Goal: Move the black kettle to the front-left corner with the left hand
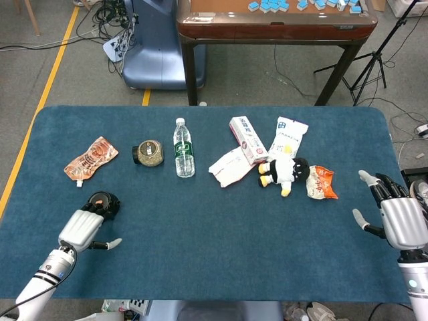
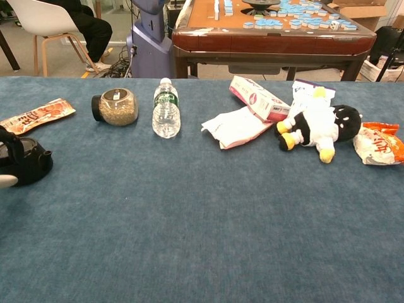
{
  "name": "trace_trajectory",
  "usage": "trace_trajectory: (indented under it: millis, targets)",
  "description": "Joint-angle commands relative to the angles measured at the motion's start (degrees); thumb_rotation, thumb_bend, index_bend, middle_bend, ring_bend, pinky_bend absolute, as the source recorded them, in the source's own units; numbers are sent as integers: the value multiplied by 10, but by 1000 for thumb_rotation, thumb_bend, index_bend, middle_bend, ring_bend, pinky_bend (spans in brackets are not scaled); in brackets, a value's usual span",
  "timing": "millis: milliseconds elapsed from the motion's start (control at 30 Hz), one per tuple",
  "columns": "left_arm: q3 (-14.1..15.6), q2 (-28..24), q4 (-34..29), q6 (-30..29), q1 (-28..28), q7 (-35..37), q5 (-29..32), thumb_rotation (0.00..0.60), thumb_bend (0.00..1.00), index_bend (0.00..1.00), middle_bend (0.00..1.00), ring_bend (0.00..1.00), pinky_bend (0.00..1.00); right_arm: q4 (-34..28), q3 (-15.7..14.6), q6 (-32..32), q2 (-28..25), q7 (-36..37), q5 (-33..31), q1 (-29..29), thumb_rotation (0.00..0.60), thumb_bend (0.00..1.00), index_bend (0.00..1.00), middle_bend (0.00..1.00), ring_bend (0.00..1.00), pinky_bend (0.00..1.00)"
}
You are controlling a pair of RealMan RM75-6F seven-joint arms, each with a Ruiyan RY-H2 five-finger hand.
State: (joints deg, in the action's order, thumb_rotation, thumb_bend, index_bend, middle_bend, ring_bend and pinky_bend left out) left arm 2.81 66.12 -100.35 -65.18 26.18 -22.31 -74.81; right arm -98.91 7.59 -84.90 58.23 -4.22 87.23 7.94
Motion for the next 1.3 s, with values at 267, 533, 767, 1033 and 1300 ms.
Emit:
trace_trajectory:
  millis: [267, 533, 767, 1033, 1300]
  targets:
    - [-20, 22, 31, -76, -50, -4, 0, 228, 152, 304, 287, 299, 230, -10, 2, 13, -5, -16, -6, 11, 600, 328, 133, 246, 146, 252]
    - [-28, 24, 40, -87, -56, 24, -26, 235, 152, 349, 330, 303, 233, -3, -1, 12, -3, -10, -12, 9, 600, 329, 133, 246, 147, 252]
    - [-21, 22, 88, -59, -44, 53, -59, 253, 153, 372, 336, 302, 233, -3, -1, 5, -7, 1, -7, 8, 600, 329, 133, 245, 146, 252]
    - [-7, 37, 171, -71, -45, 127, -126, 251, 152, 415, 370, 307, 228, -20, 8, 0, -28, -2, -11, 9, 600, 329, 133, 245, 146, 252]
    - [6, 64, 271, -78, -42, 211, -171, 274, 152, 433, 386, 307, 227, -30, 7, 1, -32, -10, -13, 10, 600, 329, 133, 245, 147, 252]
